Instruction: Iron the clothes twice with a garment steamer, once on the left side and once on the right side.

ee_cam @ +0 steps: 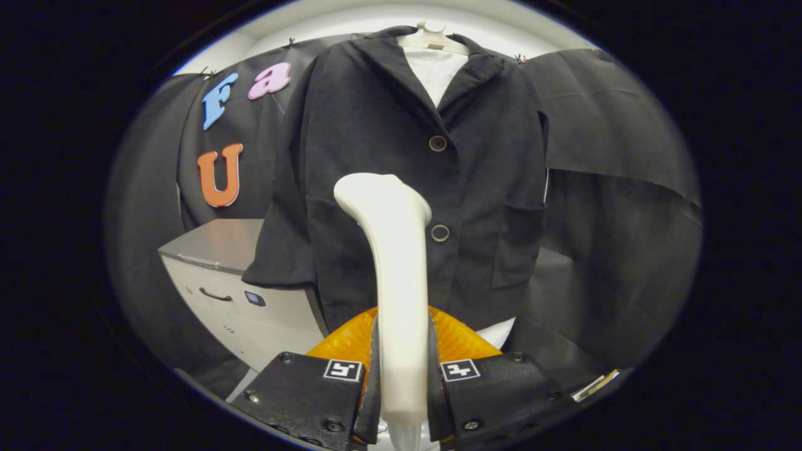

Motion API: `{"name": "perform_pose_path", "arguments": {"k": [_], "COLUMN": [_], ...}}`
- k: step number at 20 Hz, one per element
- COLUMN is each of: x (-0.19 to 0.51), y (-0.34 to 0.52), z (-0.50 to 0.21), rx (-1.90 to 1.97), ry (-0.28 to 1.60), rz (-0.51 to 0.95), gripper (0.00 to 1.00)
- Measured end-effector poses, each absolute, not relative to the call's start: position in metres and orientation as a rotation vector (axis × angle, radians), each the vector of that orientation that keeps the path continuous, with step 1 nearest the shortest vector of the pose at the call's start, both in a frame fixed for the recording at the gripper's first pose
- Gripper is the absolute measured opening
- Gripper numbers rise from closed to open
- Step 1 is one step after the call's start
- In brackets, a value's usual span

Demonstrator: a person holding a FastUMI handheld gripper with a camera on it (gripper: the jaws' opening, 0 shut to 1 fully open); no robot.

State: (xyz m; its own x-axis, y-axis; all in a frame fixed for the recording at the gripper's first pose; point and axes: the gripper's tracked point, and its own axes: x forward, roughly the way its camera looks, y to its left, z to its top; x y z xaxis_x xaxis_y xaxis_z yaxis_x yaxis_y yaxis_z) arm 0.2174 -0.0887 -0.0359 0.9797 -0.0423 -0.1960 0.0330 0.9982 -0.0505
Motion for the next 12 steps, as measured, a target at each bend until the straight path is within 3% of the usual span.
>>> {"name": "perform_pose_path", "arguments": {"k": [12], "x": [0.216], "y": [-0.089], "z": [-0.108], "rx": [-0.071], "ry": [0.294], "rz": [-0.055], "gripper": [0.33]}}
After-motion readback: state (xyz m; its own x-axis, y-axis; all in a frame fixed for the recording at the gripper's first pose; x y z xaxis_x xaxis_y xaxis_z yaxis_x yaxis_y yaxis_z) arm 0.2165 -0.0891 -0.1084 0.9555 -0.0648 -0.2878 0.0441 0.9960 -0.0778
